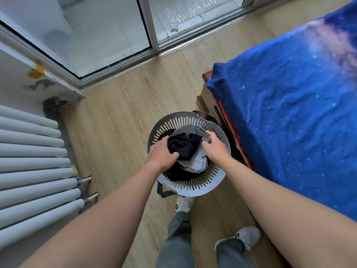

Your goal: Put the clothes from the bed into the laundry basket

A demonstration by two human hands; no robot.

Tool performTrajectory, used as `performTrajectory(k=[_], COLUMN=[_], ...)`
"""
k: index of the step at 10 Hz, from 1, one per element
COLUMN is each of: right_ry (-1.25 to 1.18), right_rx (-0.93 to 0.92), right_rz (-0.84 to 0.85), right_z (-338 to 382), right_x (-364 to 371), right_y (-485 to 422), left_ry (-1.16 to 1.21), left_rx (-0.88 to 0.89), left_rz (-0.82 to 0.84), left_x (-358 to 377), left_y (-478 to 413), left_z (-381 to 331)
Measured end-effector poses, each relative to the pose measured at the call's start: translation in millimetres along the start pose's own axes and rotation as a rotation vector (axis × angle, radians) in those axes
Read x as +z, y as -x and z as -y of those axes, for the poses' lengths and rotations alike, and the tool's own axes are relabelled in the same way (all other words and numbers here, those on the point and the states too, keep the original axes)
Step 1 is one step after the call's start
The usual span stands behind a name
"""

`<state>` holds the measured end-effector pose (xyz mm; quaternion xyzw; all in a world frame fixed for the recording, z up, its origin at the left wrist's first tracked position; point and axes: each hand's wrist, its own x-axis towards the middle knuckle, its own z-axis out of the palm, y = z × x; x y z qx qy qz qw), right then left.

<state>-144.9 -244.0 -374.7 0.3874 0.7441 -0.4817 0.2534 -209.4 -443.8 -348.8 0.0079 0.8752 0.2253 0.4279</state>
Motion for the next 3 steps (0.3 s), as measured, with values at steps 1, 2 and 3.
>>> performTrajectory(k=[1,2,3], right_ry=[0.000,-0.033,-0.039], right_rx=[-0.043,-0.061,-0.097], right_rz=[0.014,0.035,0.027], right_z=[6.0,13.6,22.1], right_x=[2.6,2.9,2.7], right_y=[5.6,12.0,20.9], left_ry=[-0.008,0.016,0.010], left_rx=[0.013,0.052,0.113], left_rz=[0.008,-0.008,-0.063], left_x=[1.5,1.4,1.6], left_y=[3.0,4.2,8.8], left_z=[-0.8,-5.4,-13.0])
